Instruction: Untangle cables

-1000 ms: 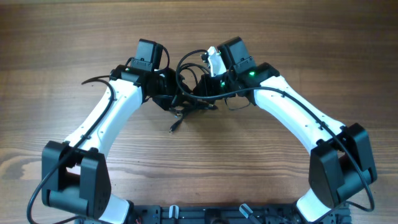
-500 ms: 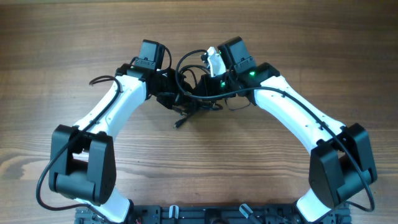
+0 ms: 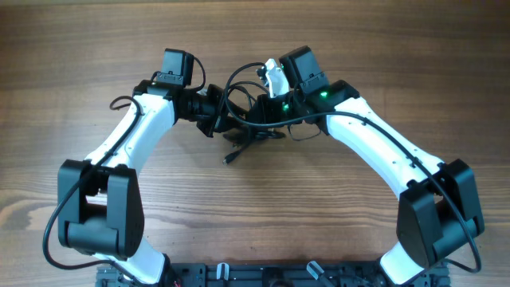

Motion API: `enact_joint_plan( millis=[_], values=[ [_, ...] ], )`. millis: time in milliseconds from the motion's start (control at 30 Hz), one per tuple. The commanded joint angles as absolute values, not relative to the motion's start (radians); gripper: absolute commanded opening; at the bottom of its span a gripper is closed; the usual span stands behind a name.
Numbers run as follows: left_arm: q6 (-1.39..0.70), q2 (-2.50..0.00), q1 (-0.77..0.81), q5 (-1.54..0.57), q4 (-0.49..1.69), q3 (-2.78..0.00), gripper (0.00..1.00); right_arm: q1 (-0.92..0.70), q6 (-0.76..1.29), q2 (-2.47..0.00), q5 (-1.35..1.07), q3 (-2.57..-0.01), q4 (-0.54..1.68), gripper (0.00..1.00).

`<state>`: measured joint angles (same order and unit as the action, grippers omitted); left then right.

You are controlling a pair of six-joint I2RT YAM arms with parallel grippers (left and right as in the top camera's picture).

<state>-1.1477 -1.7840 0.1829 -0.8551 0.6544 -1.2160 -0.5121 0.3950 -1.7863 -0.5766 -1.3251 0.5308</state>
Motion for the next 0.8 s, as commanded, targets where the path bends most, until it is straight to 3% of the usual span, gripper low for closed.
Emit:
enact_joint_plan(
  millis=[0, 767],
  values=[
    [-1.104, -1.788, 0.199, -0.934, 0.650, -1.214, 0.25, -0.519, 0.395, -1.761, -0.631, -1.346, 0.525, 0.04],
    [-1.072, -1.788, 0.201, -0.955, 0.788, -1.214, 0.27, -0.519, 0.355, -1.761, -0.625, -1.346, 0.532, 0.04]
  ],
)
